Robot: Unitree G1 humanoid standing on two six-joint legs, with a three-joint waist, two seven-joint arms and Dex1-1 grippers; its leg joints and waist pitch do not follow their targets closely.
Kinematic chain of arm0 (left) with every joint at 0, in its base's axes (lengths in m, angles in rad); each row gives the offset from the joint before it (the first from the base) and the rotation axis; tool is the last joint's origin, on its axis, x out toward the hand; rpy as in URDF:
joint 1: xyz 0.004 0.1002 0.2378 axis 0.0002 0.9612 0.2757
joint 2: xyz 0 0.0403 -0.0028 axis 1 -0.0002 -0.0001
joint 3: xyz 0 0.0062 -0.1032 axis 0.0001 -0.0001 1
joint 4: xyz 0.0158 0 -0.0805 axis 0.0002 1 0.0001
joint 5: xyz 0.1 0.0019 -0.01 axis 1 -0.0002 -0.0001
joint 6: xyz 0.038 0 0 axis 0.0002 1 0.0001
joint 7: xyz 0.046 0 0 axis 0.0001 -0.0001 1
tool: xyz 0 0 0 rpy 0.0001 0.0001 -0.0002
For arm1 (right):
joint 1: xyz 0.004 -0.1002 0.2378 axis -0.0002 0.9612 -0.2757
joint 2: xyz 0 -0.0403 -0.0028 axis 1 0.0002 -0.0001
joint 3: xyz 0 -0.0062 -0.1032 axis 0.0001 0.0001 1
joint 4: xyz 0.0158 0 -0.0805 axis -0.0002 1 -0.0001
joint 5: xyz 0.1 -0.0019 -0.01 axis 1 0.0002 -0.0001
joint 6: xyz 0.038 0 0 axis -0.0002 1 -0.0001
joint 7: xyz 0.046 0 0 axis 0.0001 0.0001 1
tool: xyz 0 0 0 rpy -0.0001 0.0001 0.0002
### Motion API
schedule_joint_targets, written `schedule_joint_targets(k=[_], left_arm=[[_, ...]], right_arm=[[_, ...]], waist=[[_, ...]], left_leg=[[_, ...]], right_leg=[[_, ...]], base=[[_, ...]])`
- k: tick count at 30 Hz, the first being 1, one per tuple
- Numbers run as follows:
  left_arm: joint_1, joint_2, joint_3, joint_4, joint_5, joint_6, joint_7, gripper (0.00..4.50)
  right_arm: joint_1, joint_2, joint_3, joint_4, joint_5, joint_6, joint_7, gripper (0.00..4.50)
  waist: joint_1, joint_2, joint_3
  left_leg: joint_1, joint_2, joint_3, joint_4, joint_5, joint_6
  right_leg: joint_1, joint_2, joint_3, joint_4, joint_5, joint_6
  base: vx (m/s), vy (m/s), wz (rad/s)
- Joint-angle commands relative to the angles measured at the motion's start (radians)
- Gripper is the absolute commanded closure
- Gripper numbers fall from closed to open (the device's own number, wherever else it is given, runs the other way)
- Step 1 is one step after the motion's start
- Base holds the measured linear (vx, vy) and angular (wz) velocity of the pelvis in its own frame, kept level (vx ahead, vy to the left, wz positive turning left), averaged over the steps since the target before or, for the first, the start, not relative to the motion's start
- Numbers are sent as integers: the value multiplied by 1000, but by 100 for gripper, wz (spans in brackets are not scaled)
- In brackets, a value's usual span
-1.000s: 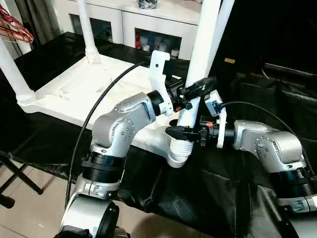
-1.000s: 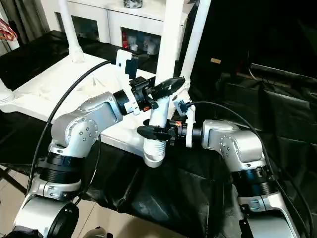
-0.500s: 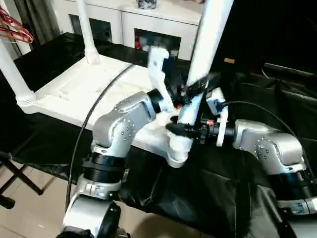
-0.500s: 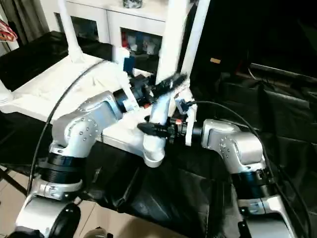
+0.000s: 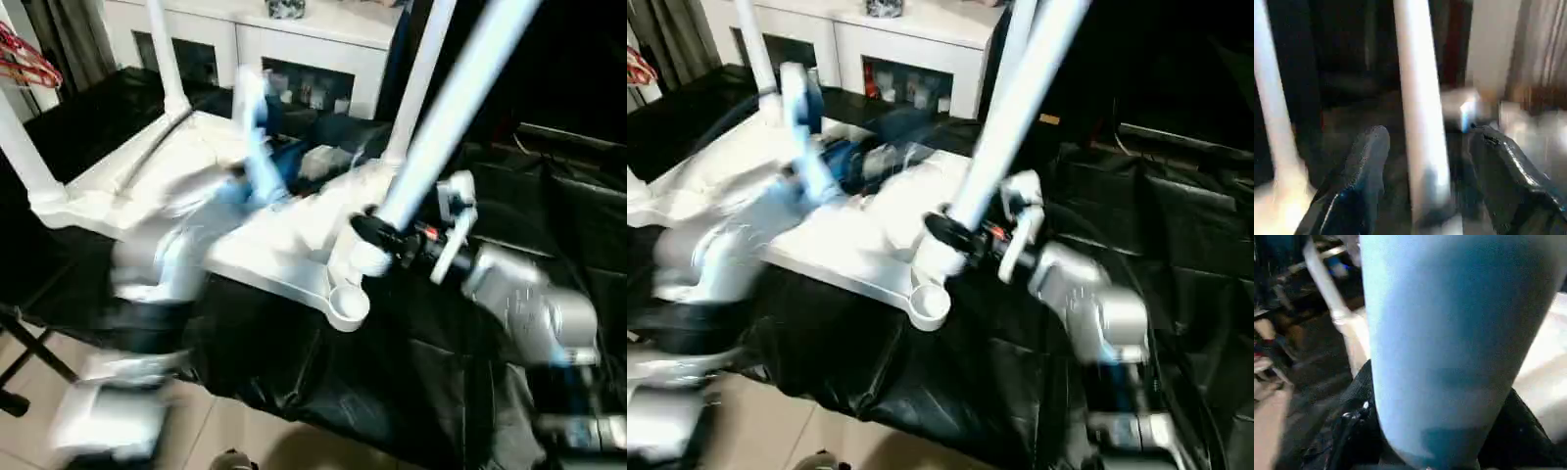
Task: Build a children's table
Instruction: Pick table leg, then rotate table base
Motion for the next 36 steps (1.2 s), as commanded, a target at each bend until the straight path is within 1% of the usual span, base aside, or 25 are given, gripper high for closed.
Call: schedule_joint_targets(k=[1, 2, 3, 4, 5, 6, 7, 8, 9, 10, 11, 13, 17, 18, 20, 24, 25, 27, 28, 29, 31, 32, 34, 35, 36], left_arm=[[10, 26, -89, 63, 75, -64, -90, 152], [19, 48, -119, 96, 99, -88, -129, 152], [23, 65, -150, 132, 130, -127, -159, 152], [23, 82, -185, 177, 170, -174, -182, 170], [23, 94, -207, 207, 197, -208, -199, 188], [14, 99, -229, 258, 230, -247, -207, 188], [7, 100, -240, 289, 248, -268, -209, 188], [7, 100, -240, 289, 248, -268, -209, 205], [-9, 102, -257, 341, 279, -306, -210, 205], [-32, 109, -281, 412, 331, -365, -200, 219], [-34, 110, -284, 419, 336, -371, -199, 236], [-72, 121, -317, 514, 410, -445, -173, 240], [-98, 125, -334, 575, 444, -489, -165, 280], [-121, 123, -345, 633, 465, -525, -156, 289], [-138, 118, -350, 677, 482, -553, -145, 296], [-163, 99, -348, 757, 506, -608, -139, 335], [-175, 90, -347, 796, 520, -630, -139, 340], [-181, 86, -347, 815, 528, -639, -138, 349], [-184, 85, -348, 824, 532, -643, -136, 349], [-193, 75, -336, 841, 521, -626, -134, 366], [-201, 63, -321, 857, 508, -610, -144, 373], [-203, 65, -331, 856, 515, -582, -180, 377], [-200, 69, -339, 849, 519, -560, -200, 390], [-199, 71, -346, 844, 523, -508, -231, 399], [-196, 69, -346, 836, 520, -478, -248, 399]], right_arm=[[5, 1, -8, 1, -35, -34, -39, 256], [15, 2, -7, 2, -48, -43, -56, 256], [23, -2, -5, 1, -59, -51, -68, 256], [34, -6, -2, -7, -66, -55, -75, 256], [42, -9, 0, -13, -69, -59, -81, 256], [52, -12, -1, -24, -68, -59, -83, 256], [59, -13, -2, -31, -66, -58, -84, 256], [59, -13, -2, -31, -66, -58, -84, 256], [70, -15, -1, -42, -67, -57, -83, 256], [85, -17, 2, -56, -70, -56, -83, 256], [86, -17, 2, -57, -70, -56, -83, 256], [97, -19, 5, -69, -75, -54, -85, 256], [102, -18, 6, -74, -81, -57, -87, 256], [108, -18, 13, -79, -85, -61, -91, 256], [111, -17, 20, -83, -86, -62, -94, 256], [112, -20, 28, -88, -85, -60, -93, 256], [110, -21, 30, -87, -86, -59, -91, 256], [106, -22, 30, -85, -87, -58, -90, 256], [104, -23, 31, -83, -88, -58, -89, 256], [94, -24, 32, -76, -91, -57, -85, 256], [88, -26, 35, -71, -92, -58, -81, 256], [80, -30, 38, -62, -94, -61, -76, 256], [75, -32, 40, -57, -95, -62, -72, 256], [64, -35, 42, -46, -97, -64, -66, 256], [56, -36, 43, -38, -99, -66, -64, 256]], waist=[[-6, 20, -73], [-2, 20, -75], [-3, 32, -74], [-4, 36, -74], [-5, 31, -72], [-5, 35, -74], [-7, 30, -75], [-4, 32, -77], [-4, 41, -77], [-6, 44, -75], [-5, 41, -77], [-5, 50, -77], [-5, 49, -78], [-4, 52, -78], [-5, 47, -78], [-2, 45, -79], [-3, 40, -77], [-1, 43, -77], [-1, 38, -77], [-2, 34, -76], [-2, 36, -75], [-1, 27, -76], [-3, 28, -76], [-5, 22, -77], [-6, 24, -77]], left_leg=[[18, 23, -6, -73, -170, -40], [18, 22, -7, -74, -182, -44], [18, 22, -8, -74, -189, -47], [19, 23, -9, -75, -198, -53], [18, 22, -9, -76, -201, -50], [16, 21, -9, -76, -200, -50], [14, 20, -8, -74, -198, -44], [12, 20, -8, -73, -189, -40], [13, 23, -10, -72, -189, -42], [13, 21, -7, -72, -201, -36], [13, 22, -10, -72, -199, -36], [13, 22, -11, -72, -201, -34], [12, 24, -11, -71, -195, -32], [12, 24, -10, -70, -196, -33], [12, 22, -9, -70, -201, -32], [13, 25, -10, -70, -197, -29], [11, 25, -9, -71, -194, -25], [12, 26, -10, -71, -194, -24], [12, 26, -10, -71, -194, -22], [11, 25, -8, -71, -190, -20], [11, 25, -8, -70, -190, -17], [9, 26, -9, -71, -174, -11], [8, 26, -8, -70, -156, -5], [8, 25, -6, -69, -146, 0], [8, 25, -6, -69, -142, 1]], right_leg=[[50, -74, 48, -72, -188, -123], [52, -76, 48, -71, -203, -126], [51, -77, 49, -71, -208, -126], [50, -77, 49, -72, -207, -127], [51, -75, 49, -77, -209, -122], [55, -76, 50, -71, -200, -122], [58, -76, 50, -72, -198, -119], [58, -80, 51, -70, -197, -125], [57, -81, 50, -67, -196, -132], [54, -78, 50, -78, -209, -130], [58, -79, 50, -72, -201, -128], [57, -79, 50, -73, -209, -125], [55, -82, 50, -72, -193, -145], [55, -81, 50, -70, -184, -152], [57, -81, 50, -72, -188, -151], [57, -85, 51, -70, -191, -157], [57, -86, 51, -71, -191, -158], [57, -89, 52, -71, -201, -158], [57, -89, 51, -71, -211, -158], [57, -89, 51, -71, -220, -156], [57, -90, 51, -73, -236, -154], [59, -93, 52, -70, -235, -155], [57, -92, 52, -67, -212, -161], [58, -91, 52, -65, -196, -166], [58, -91, 52, -64, -191, -171]], base=[[0, 0, 0], [0, 0, 0], [0, 0, 0], [0, 0, 0], [0, 0, 0], [0, 0, 0], [0, 0, 0], [0, 0, 0], [0, 0, 0], [0, 0, 0], [0, 0, 0], [0, 0, 0], [0, 0, 0], [0, 0, 0], [0, 0, 0], [0, 0, 0], [0, 0, 0], [0, 0, 0], [0, 0, 0], [0, 0, 0], [0, 0, 0], [0, 0, 0], [0, 0, 0], [0, 0, 0], [0, 0, 0]])
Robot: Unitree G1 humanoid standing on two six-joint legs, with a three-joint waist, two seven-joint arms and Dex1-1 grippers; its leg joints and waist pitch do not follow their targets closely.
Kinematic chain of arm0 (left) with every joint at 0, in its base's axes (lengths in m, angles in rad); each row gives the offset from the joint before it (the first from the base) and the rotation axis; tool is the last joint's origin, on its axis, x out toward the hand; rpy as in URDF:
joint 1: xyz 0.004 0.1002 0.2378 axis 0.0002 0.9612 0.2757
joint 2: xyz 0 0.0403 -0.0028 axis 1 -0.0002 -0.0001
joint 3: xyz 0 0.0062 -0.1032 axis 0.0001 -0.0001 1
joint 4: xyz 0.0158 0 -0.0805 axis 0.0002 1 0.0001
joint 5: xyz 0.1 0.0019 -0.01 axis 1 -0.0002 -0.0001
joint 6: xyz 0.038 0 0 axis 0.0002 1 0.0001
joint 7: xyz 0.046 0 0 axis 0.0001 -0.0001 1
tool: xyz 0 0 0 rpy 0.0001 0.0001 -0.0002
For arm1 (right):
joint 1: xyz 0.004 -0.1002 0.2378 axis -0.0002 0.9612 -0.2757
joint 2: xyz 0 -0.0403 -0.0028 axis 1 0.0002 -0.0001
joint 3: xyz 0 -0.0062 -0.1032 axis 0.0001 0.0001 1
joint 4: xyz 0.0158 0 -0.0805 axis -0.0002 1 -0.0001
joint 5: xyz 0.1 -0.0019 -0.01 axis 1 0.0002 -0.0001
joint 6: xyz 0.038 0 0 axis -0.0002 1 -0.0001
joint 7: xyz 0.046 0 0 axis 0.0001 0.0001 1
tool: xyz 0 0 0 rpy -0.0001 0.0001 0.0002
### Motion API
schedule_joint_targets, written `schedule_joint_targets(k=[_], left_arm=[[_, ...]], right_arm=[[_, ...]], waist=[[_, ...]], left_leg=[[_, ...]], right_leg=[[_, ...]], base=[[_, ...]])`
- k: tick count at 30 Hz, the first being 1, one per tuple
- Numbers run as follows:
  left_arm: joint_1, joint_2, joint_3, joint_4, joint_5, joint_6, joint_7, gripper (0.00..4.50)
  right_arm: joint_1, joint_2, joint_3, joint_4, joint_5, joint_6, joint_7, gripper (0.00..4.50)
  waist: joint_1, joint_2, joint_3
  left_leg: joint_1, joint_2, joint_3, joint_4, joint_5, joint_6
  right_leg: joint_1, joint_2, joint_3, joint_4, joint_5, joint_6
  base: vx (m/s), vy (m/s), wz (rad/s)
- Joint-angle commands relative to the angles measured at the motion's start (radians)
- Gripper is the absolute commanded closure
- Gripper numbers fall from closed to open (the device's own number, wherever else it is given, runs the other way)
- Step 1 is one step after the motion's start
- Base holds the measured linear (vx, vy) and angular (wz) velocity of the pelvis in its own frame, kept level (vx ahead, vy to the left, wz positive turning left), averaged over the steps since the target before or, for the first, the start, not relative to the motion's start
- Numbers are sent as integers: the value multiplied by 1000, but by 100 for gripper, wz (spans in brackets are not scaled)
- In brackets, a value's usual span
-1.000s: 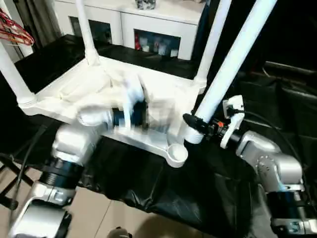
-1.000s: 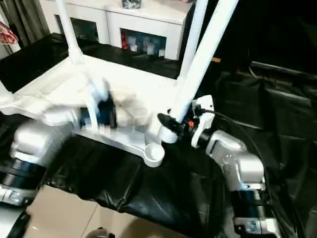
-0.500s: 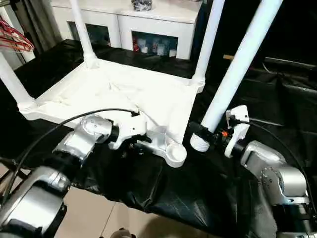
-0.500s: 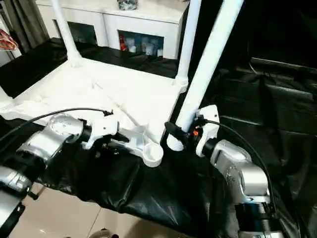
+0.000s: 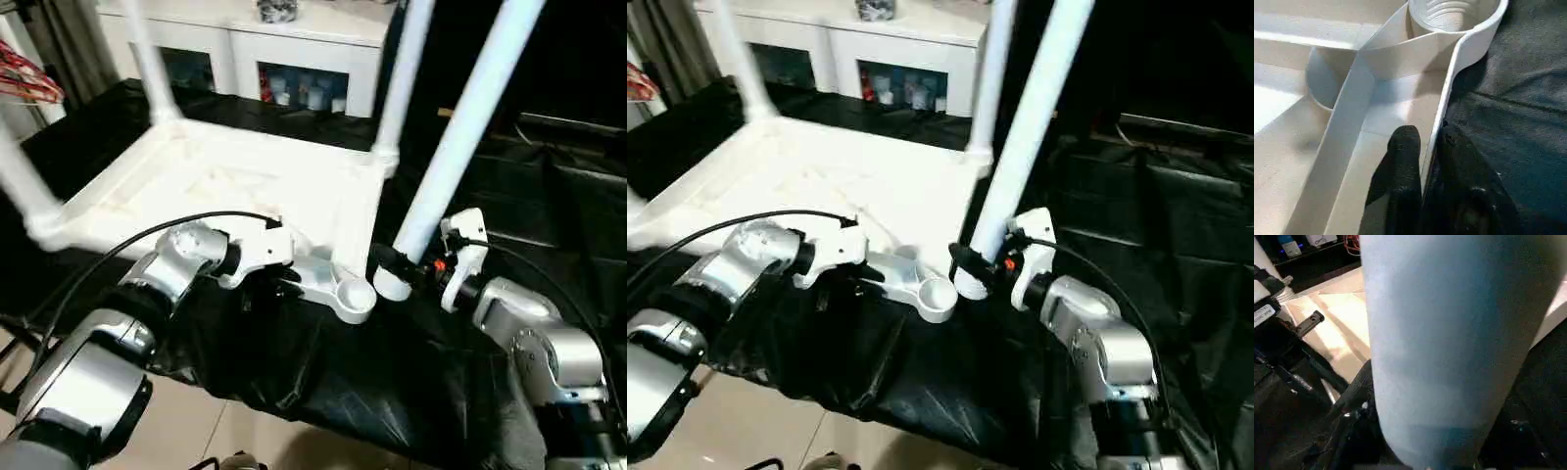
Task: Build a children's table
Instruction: Rotate table base, then insert table leg to table base
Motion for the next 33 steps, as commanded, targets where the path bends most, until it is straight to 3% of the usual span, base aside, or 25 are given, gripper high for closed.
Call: schedule_joint_targets(k=[1, 3, 6, 18, 21, 22, 25, 33], left_arm=[[15, 9, -7, 12, 8, 76, -29, 404], [20, -17, 9, -12, -5, 187, -18, 409], [27, -39, 19, -29, -16, 222, 1, 426], [100, -119, 80, -177, -37, 306, 137, 450], [119, -123, 85, -200, -30, 266, 166, 450], [120, -123, 86, -201, -29, 264, 168, 422], [128, -129, 100, -195, -26, 224, 198, 391], [151, -101, 102, -209, -20, 223, 193, 362]], right_arm=[[-22, -11, 8, 5, -6, -21, 8, 256], [-50, -18, 7, 33, -11, -29, 16, 256], [-61, -22, 6, 46, -16, -33, 21, 256], [-74, -22, 13, 72, -21, -45, 27, 256], [-73, -19, 15, 75, -23, -47, 26, 256], [-73, -19, 15, 75, -23, -47, 26, 256], [-72, -16, 18, 76, -25, -50, 24, 256], [-78, -10, 28, 82, -33, -57, 18, 256]], waist=[[5, -12, -73], [4, -15, -73], [5, -17, -71], [6, -25, -73], [6, -24, -72], [6, -24, -71], [7, -24, -71], [10, -24, -70]], left_leg=[[7, 26, -7, -67, -145, 5], [6, 26, -6, -67, -141, 8], [6, 25, -5, -67, -144, 15], [4, 25, -6, -66, -140, 27], [5, 25, -6, -67, -147, 27], [4, 25, -6, -67, -150, 27], [6, 26, -6, -68, -160, 23], [6, 26, -7, -71, -170, 13]], right_leg=[[57, -92, 50, -66, -196, -174], [57, -94, 50, -66, -200, -180], [58, -94, 50, -71, -225, -179], [57, -90, 48, -74, -233, -161], [56, -90, 48, -77, -247, -155], [56, -89, 48, -79, -253, -151], [54, -89, 48, -80, -265, -142], [52, -90, 49, -80, -281, -132]], base=[[0, 0, 0], [0, 0, 0], [0, 0, 0], [0, 0, 0], [0, 0, 0], [0, 0, 0], [0, 0, 0], [0, 0, 0]])
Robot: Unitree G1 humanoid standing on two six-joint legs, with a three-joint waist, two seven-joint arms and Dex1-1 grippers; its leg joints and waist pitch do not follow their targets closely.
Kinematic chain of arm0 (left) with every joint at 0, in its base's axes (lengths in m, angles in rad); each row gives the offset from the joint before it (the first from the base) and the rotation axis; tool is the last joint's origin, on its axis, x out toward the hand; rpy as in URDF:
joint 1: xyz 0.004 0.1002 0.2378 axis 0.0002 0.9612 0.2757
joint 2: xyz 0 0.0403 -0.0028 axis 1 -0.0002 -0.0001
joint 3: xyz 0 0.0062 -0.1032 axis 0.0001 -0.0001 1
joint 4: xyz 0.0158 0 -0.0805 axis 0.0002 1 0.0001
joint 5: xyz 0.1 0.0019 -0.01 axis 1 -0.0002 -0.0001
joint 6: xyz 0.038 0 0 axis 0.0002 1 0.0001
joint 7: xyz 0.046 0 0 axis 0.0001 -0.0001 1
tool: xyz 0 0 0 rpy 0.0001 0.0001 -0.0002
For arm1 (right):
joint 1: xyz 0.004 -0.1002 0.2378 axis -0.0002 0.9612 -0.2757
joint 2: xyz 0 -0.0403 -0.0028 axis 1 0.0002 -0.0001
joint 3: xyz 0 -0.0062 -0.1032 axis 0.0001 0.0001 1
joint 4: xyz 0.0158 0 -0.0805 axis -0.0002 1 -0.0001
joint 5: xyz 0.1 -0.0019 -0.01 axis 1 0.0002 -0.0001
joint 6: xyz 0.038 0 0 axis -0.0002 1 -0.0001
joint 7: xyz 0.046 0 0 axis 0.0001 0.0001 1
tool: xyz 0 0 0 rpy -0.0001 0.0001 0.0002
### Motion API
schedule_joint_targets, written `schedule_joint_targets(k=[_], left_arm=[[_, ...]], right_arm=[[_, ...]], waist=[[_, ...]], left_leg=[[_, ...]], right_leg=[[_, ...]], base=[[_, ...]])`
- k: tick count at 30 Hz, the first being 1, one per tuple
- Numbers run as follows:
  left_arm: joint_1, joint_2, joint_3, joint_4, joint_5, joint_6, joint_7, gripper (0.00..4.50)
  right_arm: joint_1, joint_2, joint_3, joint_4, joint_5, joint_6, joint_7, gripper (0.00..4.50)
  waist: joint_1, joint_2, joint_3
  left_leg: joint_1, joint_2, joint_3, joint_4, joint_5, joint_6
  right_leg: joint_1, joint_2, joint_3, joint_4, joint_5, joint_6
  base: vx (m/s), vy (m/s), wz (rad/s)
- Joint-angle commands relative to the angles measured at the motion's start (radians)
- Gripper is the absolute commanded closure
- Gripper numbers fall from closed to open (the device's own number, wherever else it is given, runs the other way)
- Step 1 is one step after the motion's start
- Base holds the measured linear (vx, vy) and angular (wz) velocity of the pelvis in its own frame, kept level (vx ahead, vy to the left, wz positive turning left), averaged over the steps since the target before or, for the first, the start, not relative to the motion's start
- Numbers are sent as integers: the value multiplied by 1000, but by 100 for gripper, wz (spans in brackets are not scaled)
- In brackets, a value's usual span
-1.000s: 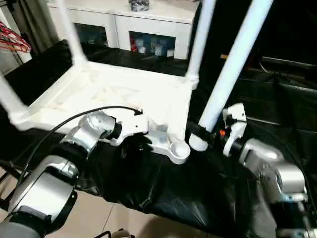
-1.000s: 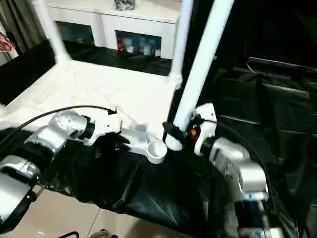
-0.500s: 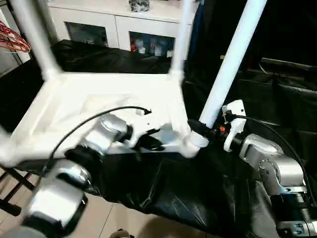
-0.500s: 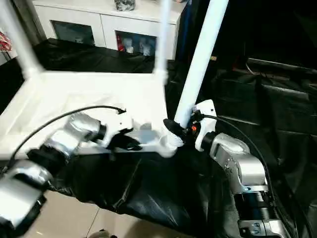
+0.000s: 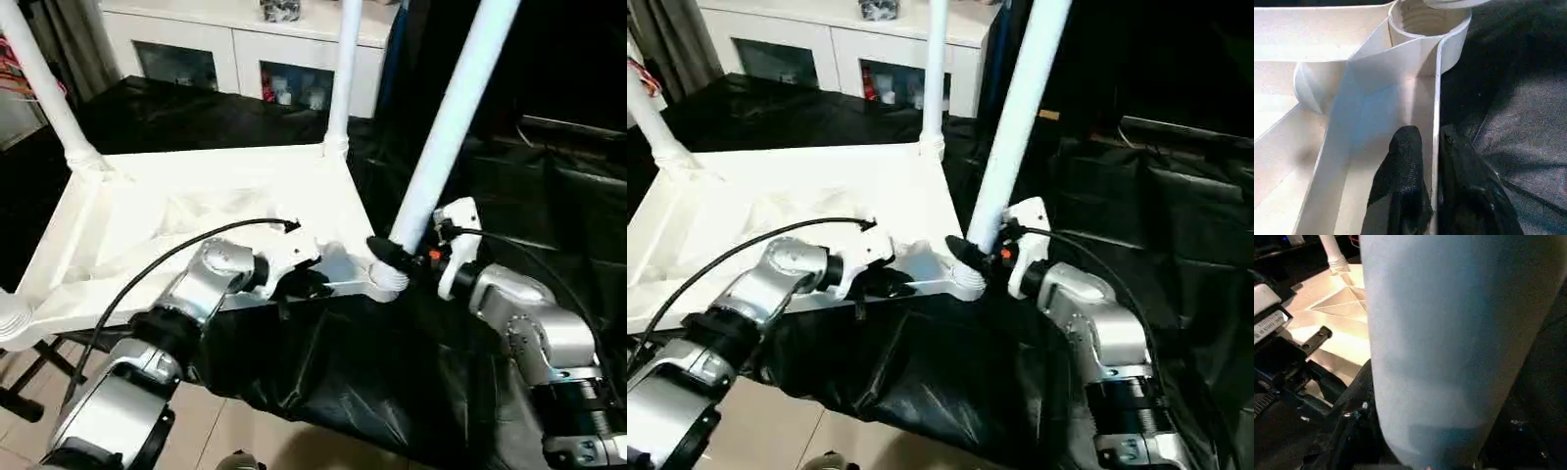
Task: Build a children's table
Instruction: Insert table leg to table base
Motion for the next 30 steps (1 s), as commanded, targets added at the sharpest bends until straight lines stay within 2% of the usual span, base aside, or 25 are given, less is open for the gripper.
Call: schedule_joint_targets(k=[1, 6, 9, 11, 16, 20, 24, 30], left_arm=[[15, 18, 13, 6, 8, 5, 1, 362], [25, 13, 36, 16, -20, -3, -12, 396], [29, 13, 33, 15, -23, 1, -27, 437], [36, 14, 27, 13, -20, 4, -34, 446], [39, 11, 26, 14, -16, 2, -37, 450], [32, 6, 34, 23, -18, -9, -33, 450], [25, 1, 40, 30, -19, -13, -31, 450], [15, 0, 45, 41, -19, -18, -28, 450]], right_arm=[[-27, -1, 2, 8, -9, -22, 4, 256], [-44, 8, 14, 34, -24, -43, -5, 256], [-53, 12, 19, 50, -40, -54, -15, 256], [-61, 15, 24, 63, -55, -60, -23, 256], [-73, 16, 38, 87, -72, -65, -20, 256], [-87, 16, 50, 122, -92, -74, -23, 256], [-93, 17, 57, 149, -106, -77, -20, 256], [-100, 16, 63, 184, -124, -75, -22, 256]], waist=[[1, -14, -68], [-2, -15, -68], [-2, -15, -68], [-3, -15, -68], [-5, -16, -70], [-6, -17, -68], [-6, -17, -69], [-7, -16, -67]], left_leg=[[7, 27, -8, -71, -171, 11], [7, 26, -7, -71, -174, 8], [8, 27, -7, -71, -173, 9], [8, 27, -7, -72, -173, 7], [7, 27, -6, -70, -154, 14], [7, 27, -6, -71, -167, 10], [7, 27, -5, -71, -160, 11], [8, 27, -6, -72, -177, 8]], right_leg=[[51, -89, 50, -79, -277, -135], [51, -91, 49, -80, -284, -140], [50, -89, 50, -78, -270, -144], [50, -89, 50, -77, -263, -147], [53, -89, 51, -73, -223, -156], [52, -90, 51, -77, -261, -147], [53, -90, 51, -76, -246, -149], [51, -90, 51, -79, -277, -142]], base=[[0, 0, 0], [0, 0, 0], [0, 0, 0], [0, 0, 0], [0, 0, 0], [0, 0, 0], [0, 0, 0], [0, 0, 0]])
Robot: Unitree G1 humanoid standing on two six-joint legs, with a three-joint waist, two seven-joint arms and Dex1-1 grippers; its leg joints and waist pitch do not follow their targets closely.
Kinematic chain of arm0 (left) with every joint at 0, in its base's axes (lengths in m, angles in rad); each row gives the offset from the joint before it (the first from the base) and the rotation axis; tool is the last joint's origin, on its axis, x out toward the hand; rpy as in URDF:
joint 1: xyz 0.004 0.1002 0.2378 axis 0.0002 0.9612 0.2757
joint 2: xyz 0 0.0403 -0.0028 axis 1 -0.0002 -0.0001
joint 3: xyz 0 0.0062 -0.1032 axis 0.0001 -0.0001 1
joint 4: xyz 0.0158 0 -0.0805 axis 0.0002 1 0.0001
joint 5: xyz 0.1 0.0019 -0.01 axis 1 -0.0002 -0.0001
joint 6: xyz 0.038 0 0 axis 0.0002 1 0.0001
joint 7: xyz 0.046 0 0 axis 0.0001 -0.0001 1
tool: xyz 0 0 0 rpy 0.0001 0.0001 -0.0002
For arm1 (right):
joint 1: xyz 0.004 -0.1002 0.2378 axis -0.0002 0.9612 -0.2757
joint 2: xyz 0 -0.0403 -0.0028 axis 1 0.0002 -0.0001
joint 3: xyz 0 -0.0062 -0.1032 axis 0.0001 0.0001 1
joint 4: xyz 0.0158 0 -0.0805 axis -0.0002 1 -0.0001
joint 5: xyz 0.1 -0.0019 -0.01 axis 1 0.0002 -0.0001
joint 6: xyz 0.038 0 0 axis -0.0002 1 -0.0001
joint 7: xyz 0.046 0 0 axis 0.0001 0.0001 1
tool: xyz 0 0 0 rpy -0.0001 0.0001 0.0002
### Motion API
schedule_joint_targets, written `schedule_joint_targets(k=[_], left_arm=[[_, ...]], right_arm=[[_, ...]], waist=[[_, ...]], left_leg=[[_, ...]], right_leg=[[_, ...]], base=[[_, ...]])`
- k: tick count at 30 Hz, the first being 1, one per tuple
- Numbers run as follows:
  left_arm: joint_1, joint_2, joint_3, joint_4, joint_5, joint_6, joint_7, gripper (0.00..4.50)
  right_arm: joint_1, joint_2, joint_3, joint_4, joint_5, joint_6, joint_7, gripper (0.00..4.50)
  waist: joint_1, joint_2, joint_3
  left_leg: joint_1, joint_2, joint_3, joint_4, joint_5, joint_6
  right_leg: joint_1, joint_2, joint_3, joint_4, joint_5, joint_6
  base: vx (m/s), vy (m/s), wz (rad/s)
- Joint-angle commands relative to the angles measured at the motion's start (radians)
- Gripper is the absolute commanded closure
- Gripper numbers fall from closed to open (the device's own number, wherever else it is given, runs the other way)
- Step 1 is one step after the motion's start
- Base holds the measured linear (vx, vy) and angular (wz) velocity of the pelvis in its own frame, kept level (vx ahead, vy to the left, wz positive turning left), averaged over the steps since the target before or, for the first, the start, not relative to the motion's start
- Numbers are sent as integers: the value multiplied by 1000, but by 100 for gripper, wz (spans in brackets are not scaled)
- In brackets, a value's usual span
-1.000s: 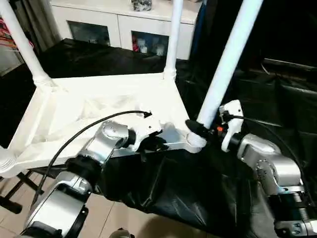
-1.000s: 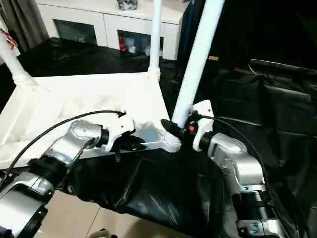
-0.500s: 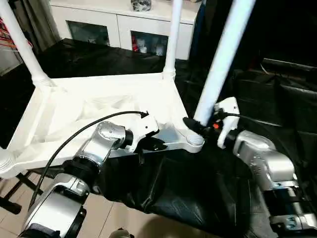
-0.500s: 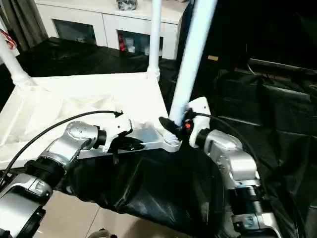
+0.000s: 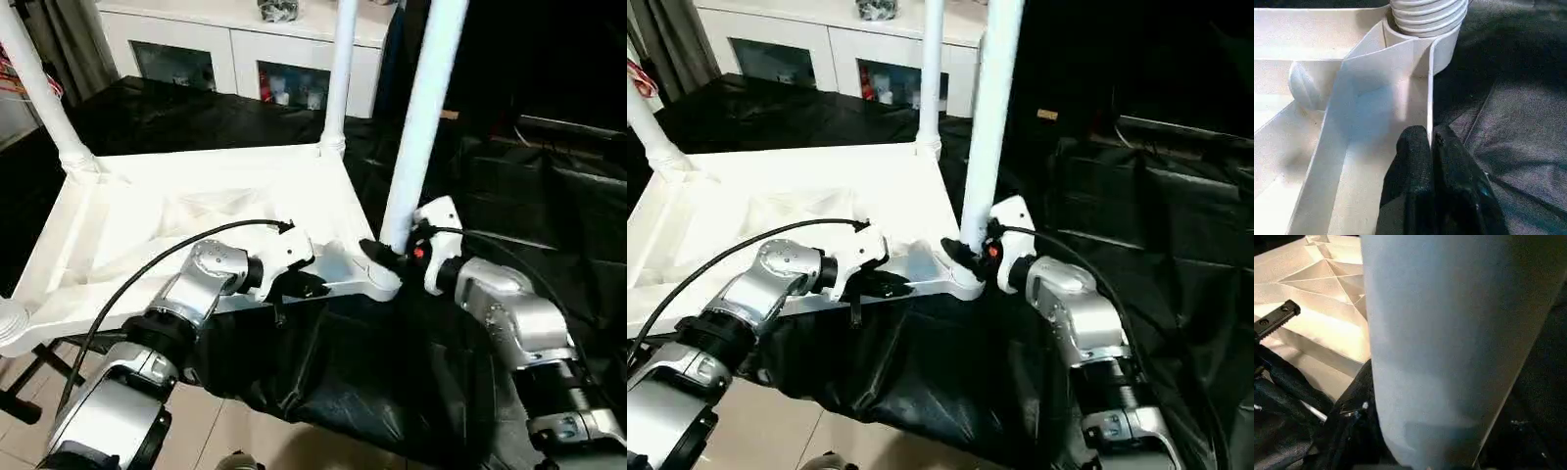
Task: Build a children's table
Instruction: Insert table leg to table base
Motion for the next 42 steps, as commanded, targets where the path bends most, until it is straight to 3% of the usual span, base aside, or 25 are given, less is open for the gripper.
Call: schedule_joint_targets(k=[1, 13, 19, 27, 32, 42], left_arm=[[4, -2, 13, 22, -1, 1, 9, 450], [5, -4, 15, 19, -5, -13, -10, 450], [12, -5, 22, 13, -5, -9, 0, 450], [12, -15, 35, 22, -6, -11, 27, 450], [5, -22, 41, 33, -6, -14, 44, 450], [-3, -33, 52, 45, -6, -14, 66, 450]], right_arm=[[-13, -1, 0, 30, -8, -9, -2, 257], [-66, 43, -39, 183, 17, -42, 7, 257], [-32, 46, -74, 206, 42, -56, 23, 257], [57, 72, -135, 239, 80, -114, 13, 257], [90, 84, -132, 238, 75, -141, 11, 257], [134, 119, -113, 215, 51, -215, -24, 257]], waist=[[-2, -12, -68], [-15, -11, -67], [-15, -14, -67], [-14, -7, -67], [-12, -7, -67], [-10, -7, -61]], left_leg=[[9, 28, -7, -72, -179, 6], [9, 27, -7, -72, -197, 8], [8, 28, -6, -72, -192, 14], [10, 29, -8, -75, -213, 13], [10, 28, -7, -76, -216, 16], [17, 30, -11, -86, -273, 4]], right_leg=[[51, -90, 50, -78, -278, -143], [52, -90, 50, -80, -280, -161], [52, -91, 50, -80, -276, -164], [50, -92, 49, -84, -291, -166], [50, -91, 49, -86, -295, -165], [46, -94, 51, -99, -391, -138]], base=[[0, 0, 0], [0, 0, 0], [0, 0, 0], [0, 0, 0], [0, 0, 0], [0, 0, 0]])
